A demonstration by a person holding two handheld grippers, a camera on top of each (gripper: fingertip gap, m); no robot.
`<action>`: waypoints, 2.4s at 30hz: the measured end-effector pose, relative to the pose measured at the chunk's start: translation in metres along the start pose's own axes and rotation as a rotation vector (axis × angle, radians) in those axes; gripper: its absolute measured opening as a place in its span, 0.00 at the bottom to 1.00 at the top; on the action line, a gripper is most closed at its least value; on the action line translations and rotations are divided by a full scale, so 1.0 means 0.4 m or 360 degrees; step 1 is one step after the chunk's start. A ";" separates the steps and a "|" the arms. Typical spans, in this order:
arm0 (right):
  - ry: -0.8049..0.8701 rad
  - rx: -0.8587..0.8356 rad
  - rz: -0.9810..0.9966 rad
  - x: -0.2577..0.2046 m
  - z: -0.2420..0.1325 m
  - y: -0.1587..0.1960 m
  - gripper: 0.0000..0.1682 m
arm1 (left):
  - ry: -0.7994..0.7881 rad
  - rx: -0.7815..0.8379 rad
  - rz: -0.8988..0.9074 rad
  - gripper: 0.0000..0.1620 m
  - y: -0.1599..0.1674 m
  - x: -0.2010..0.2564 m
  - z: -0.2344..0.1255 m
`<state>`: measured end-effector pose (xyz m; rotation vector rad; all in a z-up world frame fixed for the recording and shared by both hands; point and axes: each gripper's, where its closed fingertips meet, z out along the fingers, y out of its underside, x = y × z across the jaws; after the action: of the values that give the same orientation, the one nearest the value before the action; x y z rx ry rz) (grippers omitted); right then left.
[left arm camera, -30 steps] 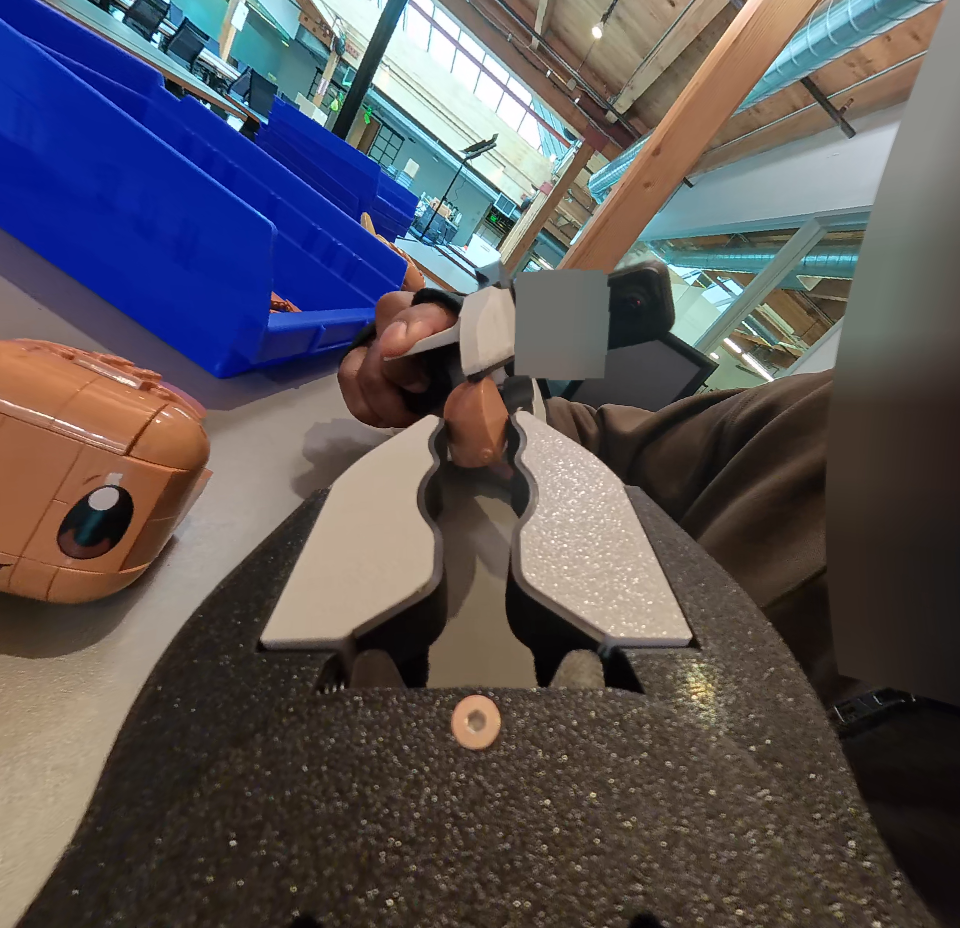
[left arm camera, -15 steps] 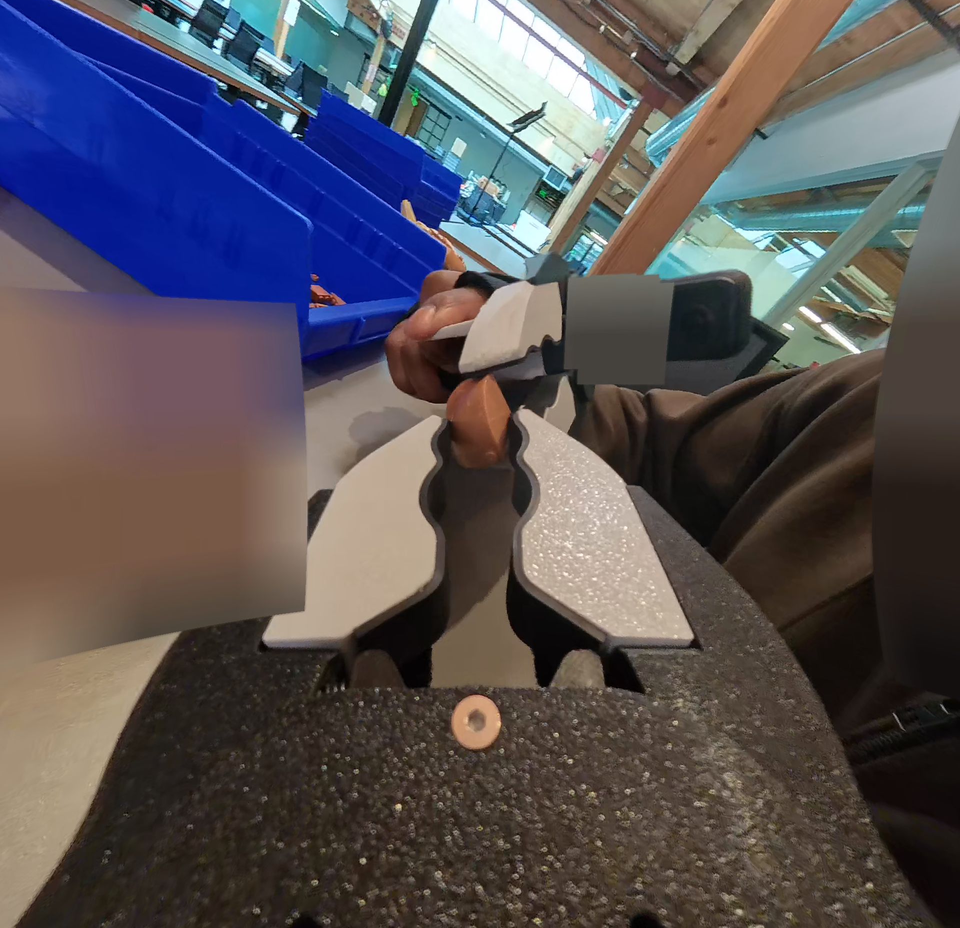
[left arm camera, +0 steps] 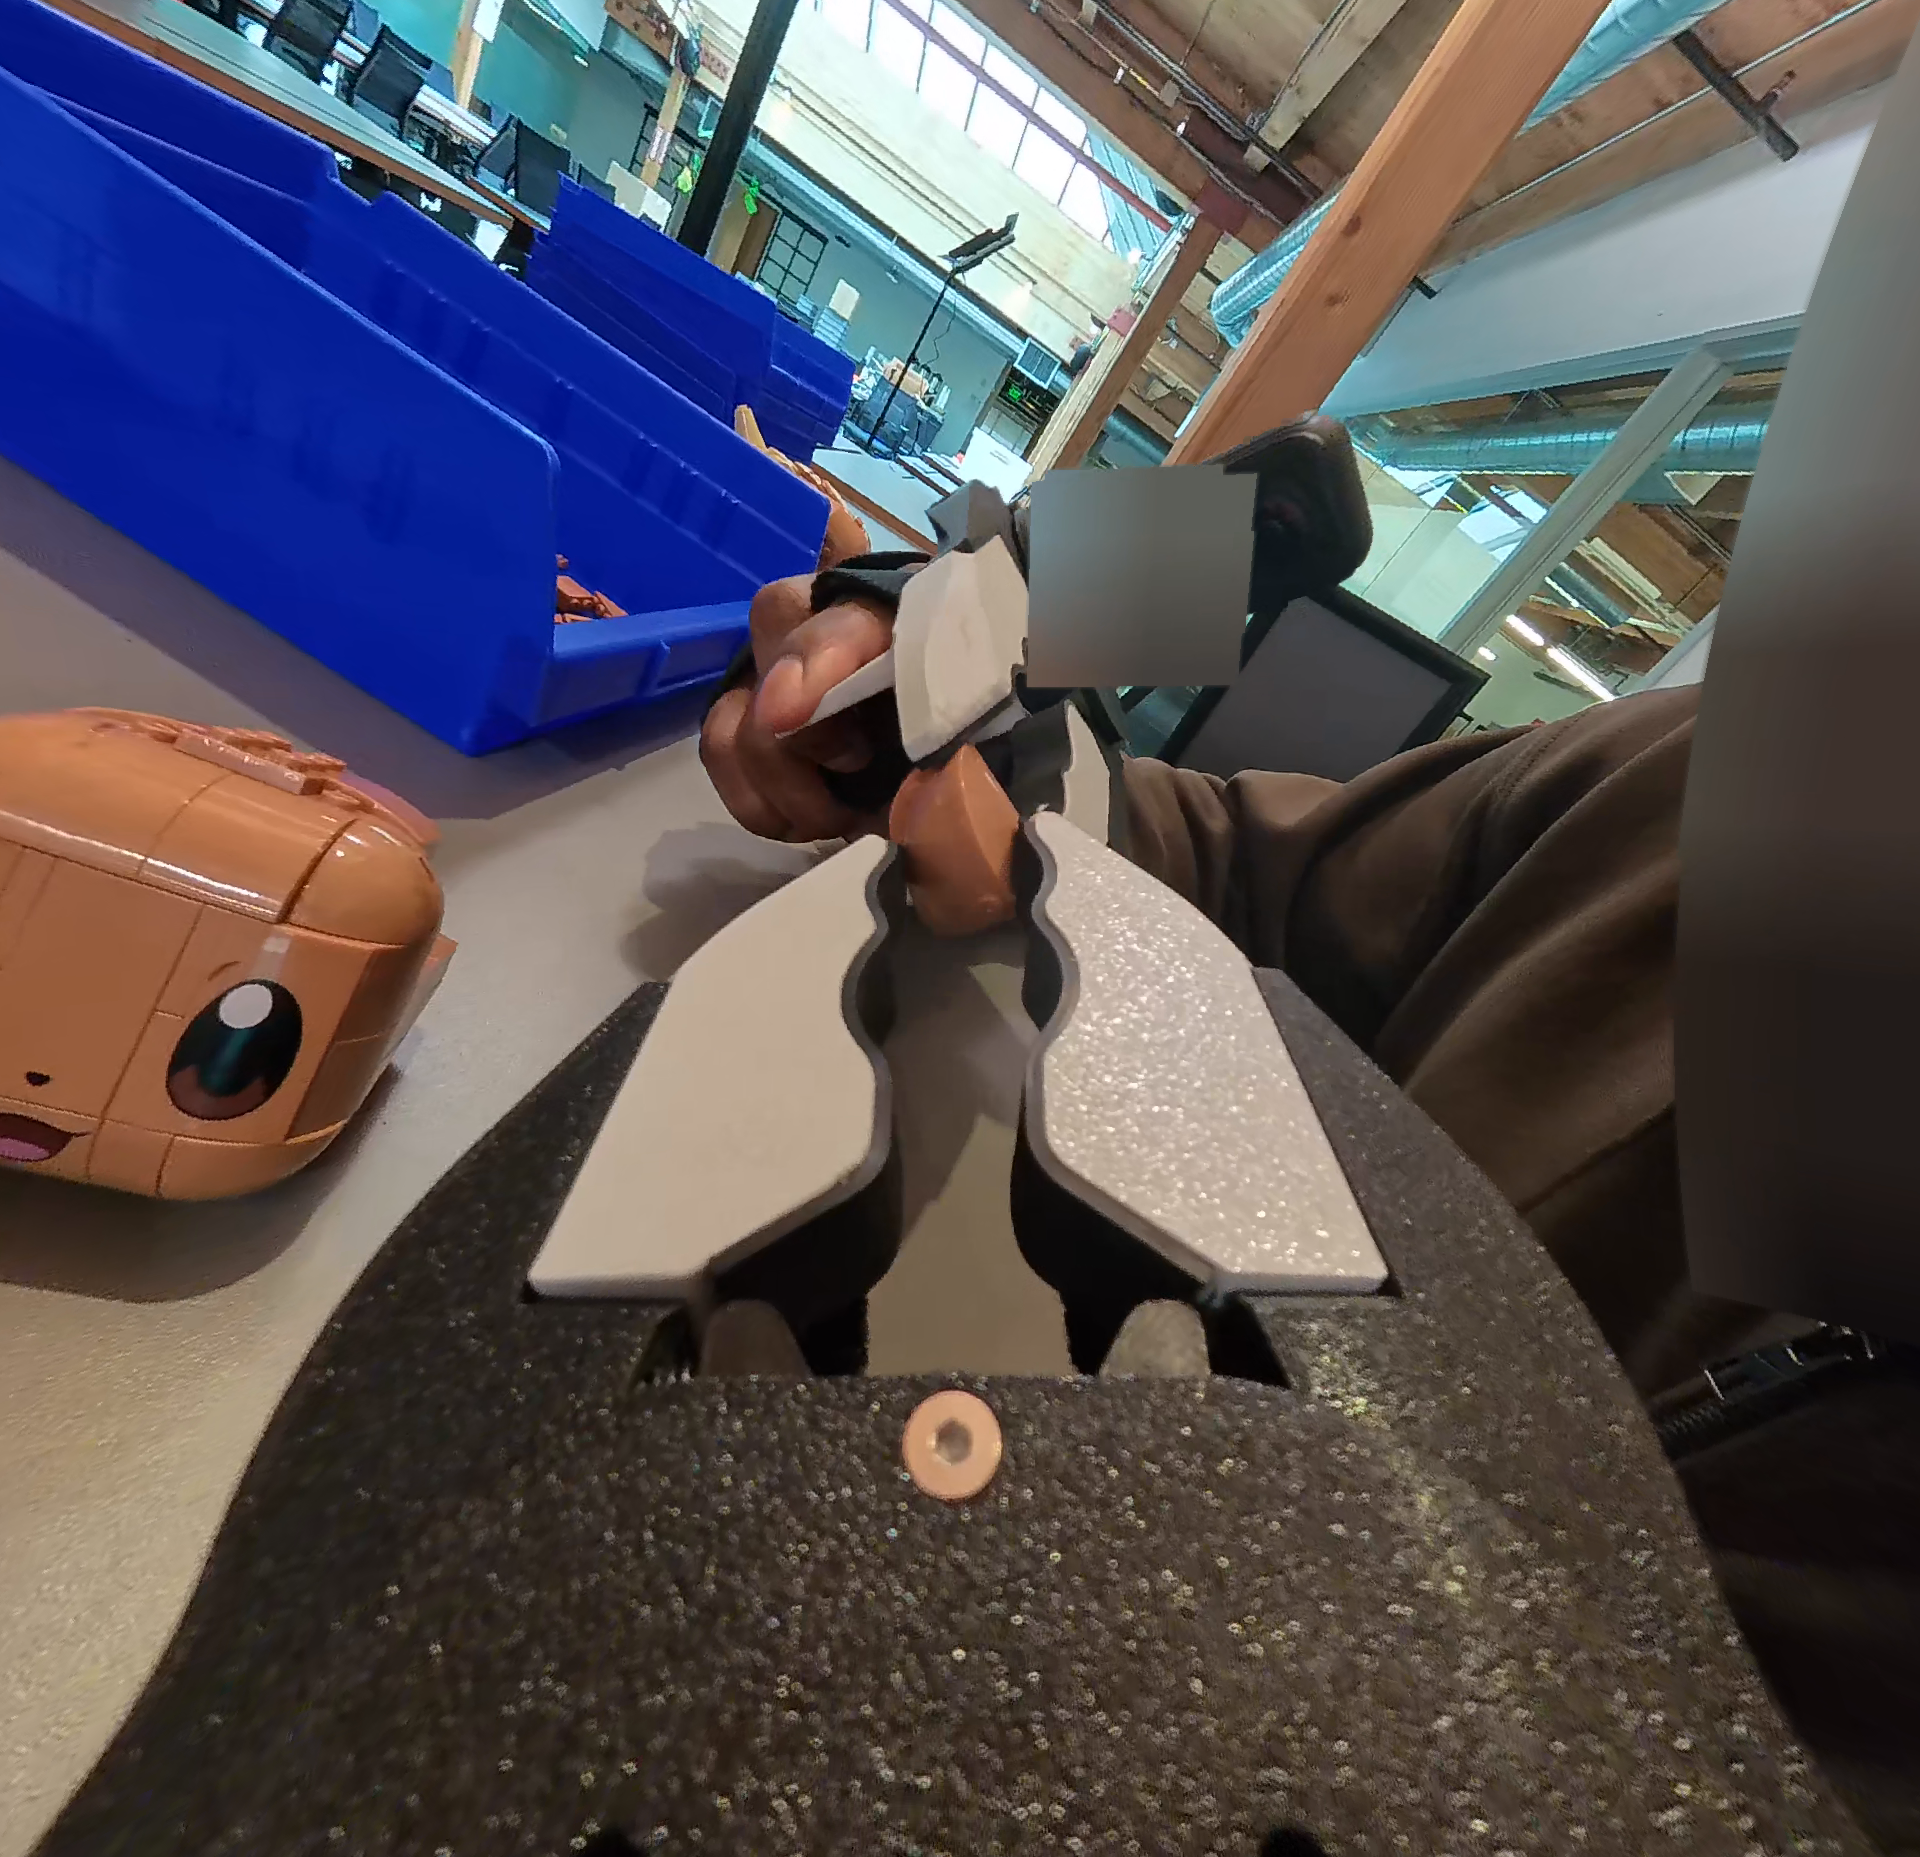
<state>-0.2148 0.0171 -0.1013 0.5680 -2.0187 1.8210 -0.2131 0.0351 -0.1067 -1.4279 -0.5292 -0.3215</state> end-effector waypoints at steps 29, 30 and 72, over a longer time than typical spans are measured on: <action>0.0168 -0.0177 -0.0324 0.015 -0.019 0.031 0.20 | -0.0249 -0.0052 0.0148 0.12 0.006 -0.041 -0.006; 0.0170 -0.0193 -0.0334 0.015 -0.018 0.034 0.20 | -0.0260 -0.0057 0.0155 0.12 0.007 -0.043 -0.005; 0.0176 -0.0258 -0.0143 0.055 -0.078 0.076 0.14 | -0.0398 -0.0036 0.0107 0.12 -0.009 -0.086 -0.067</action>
<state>-0.2493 0.0498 -0.1127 0.4911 -2.0100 1.5846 -0.2398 0.0050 -0.1233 -1.5140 -0.6798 -0.0952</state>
